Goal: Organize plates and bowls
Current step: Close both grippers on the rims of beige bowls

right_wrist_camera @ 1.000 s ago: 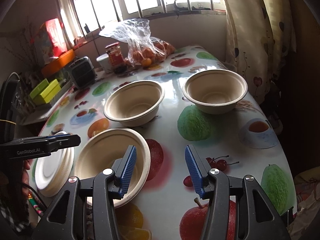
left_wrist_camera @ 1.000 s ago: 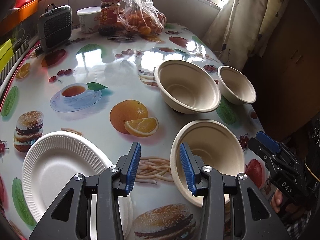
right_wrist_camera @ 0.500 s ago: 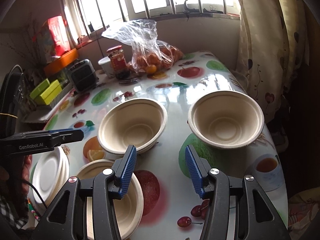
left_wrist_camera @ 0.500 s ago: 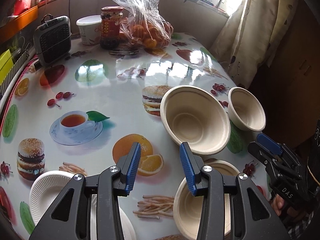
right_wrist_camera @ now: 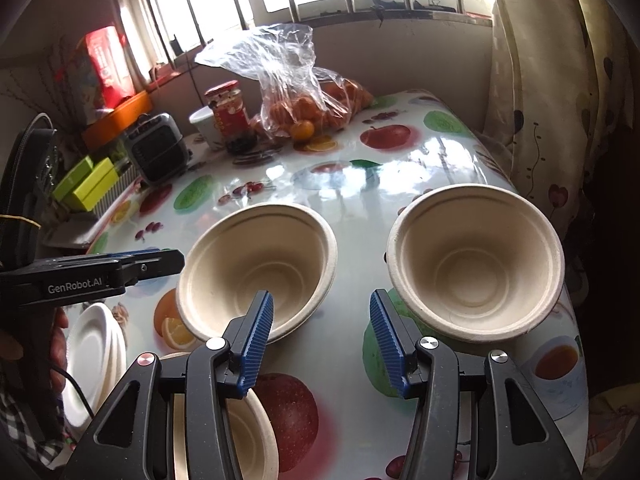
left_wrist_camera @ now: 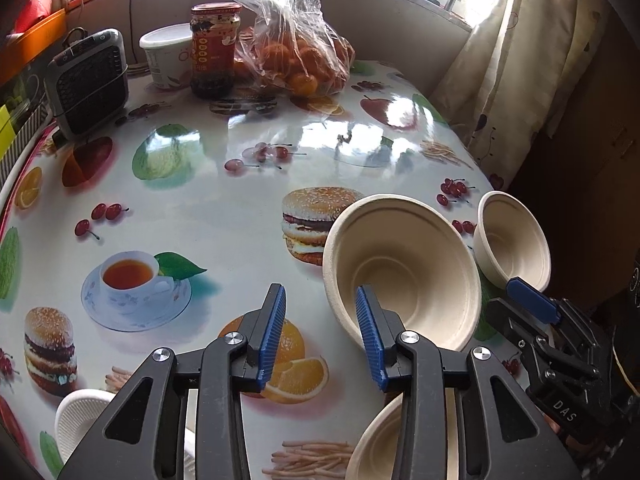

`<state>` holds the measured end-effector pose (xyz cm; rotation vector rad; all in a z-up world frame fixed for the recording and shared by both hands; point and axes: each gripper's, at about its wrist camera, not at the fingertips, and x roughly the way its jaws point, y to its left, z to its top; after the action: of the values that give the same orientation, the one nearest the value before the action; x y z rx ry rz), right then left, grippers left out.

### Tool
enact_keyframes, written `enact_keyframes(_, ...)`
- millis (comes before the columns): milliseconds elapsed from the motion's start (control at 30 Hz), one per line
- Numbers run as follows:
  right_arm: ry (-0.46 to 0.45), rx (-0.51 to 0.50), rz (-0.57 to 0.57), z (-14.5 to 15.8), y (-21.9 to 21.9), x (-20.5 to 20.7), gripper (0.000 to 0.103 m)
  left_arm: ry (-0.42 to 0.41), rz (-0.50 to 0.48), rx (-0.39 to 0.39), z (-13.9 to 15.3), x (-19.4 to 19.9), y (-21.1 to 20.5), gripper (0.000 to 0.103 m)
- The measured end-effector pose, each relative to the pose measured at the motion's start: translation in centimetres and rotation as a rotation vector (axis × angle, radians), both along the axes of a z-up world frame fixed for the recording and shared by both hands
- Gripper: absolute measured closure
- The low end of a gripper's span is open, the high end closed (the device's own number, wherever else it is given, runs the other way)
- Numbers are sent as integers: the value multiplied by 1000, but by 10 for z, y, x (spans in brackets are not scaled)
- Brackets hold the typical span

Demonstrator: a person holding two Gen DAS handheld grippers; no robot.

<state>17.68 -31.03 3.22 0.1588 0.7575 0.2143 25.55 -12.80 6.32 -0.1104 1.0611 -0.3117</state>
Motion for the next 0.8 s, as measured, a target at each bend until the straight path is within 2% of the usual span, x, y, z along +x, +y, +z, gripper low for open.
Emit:
enact_keyframes(167,8,8,4,-4,2,7,62,13,-4,-3,-5,9,-3,72)
enact_keyframes(300,9,18,8,-5,2,11,64,21,-6,-9,-8,13,-5,74)
enact_keyframes(433,17,19,12,-7,2,15,72,33,-8,-18,-11,15,-6,77)
enact_keyframes(567,27,26,10,-9,3,17,74,40,-14,-20,-14,16,-8,79)
enact_keyframes(800,36,36,14,-12,2,19,83,40,-26,-17,-14,17,-12,85)
